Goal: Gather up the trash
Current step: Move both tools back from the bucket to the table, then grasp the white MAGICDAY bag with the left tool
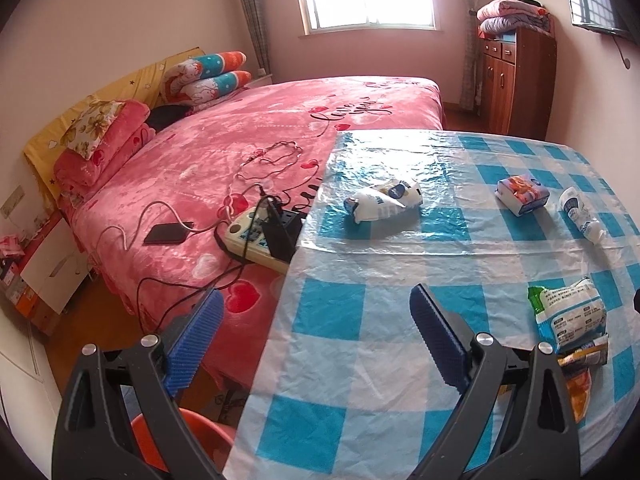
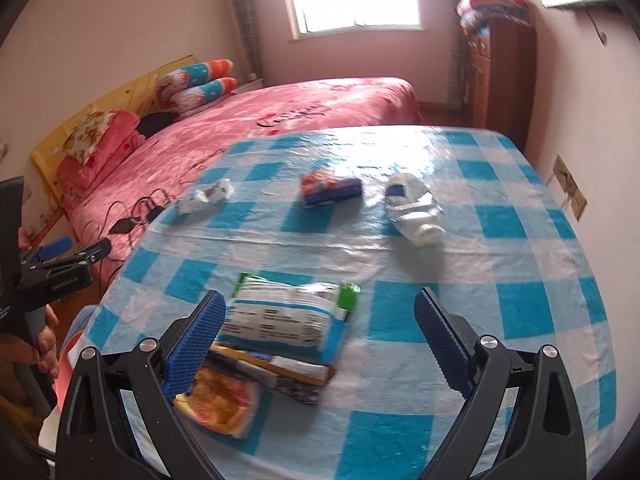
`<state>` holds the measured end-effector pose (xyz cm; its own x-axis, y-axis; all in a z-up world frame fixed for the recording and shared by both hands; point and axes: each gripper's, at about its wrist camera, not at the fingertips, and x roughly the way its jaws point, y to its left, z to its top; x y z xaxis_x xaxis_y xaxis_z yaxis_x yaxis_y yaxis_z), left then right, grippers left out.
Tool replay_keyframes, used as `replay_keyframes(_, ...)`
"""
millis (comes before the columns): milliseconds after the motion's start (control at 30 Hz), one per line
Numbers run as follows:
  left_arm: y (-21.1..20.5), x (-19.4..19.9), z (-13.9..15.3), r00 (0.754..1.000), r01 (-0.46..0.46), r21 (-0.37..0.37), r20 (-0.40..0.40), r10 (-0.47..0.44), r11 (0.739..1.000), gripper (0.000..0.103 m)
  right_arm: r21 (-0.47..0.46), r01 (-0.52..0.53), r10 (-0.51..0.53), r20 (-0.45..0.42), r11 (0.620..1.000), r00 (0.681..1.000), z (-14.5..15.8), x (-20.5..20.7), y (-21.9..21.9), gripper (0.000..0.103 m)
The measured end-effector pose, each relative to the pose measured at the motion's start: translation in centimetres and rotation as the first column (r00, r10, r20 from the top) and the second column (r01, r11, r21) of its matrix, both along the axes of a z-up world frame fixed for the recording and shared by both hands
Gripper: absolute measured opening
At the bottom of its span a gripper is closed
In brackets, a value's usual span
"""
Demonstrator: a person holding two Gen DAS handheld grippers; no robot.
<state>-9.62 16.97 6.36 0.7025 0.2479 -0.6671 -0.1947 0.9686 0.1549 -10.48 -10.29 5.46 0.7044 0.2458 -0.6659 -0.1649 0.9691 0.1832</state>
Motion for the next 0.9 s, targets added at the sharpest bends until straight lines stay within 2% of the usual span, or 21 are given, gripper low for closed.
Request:
replay_keyframes(233,-0.8,2.7,-0.2,0.999,0.049,-0.073,0.008,-0.048,0.996,0.094,0.079,0.12,-0.114,-0.071,0.99,0.991,-1.5,2.3,-4.9,0.094)
replay_keyframes(367,-1.0,5.3,-0.7,0.996,0.086,-0.181,0.011,-0.085,0.98,0.094,0.127,0.161,-0.146,-0.117,0.979,0.982,-2.3,3.8,-7.0,0.094)
replay_keyframes(567,-0.3,9.8,-2.3,0.996,0.082,-0.285,-0.015,-0.09,0.955,0.094,0.162,0.172,-0.147,-0.158,0.972,0.976,-3.2,6.8,-8.1,0.094)
replay_keyframes(700,1.0,12.6,-3.1,0.997,0.052,-0.343,-0.033,-0.068,0.938,0.094,0.152,0.154,-0.129,-0.166,0.976,0.978,-3.4,9.1,-8.0,0.094)
replay_keyframes(733,1.2,13.2,-3.2,0.997,0.055,-0.353,-0.026,-0.068,0.934,0.094,0.15,0.147,-0.122,-0.164,0.978,0.979,-3.4,9.6,-7.9,0.094)
replay_keyframes(900,2.0,16.8,-3.9,0.997,0.059,-0.313,-0.033,-0.073,0.948,0.094,0.139,0.114,-0.092,-0.159,0.984,0.983,-3.7,11.4,-7.4,0.094)
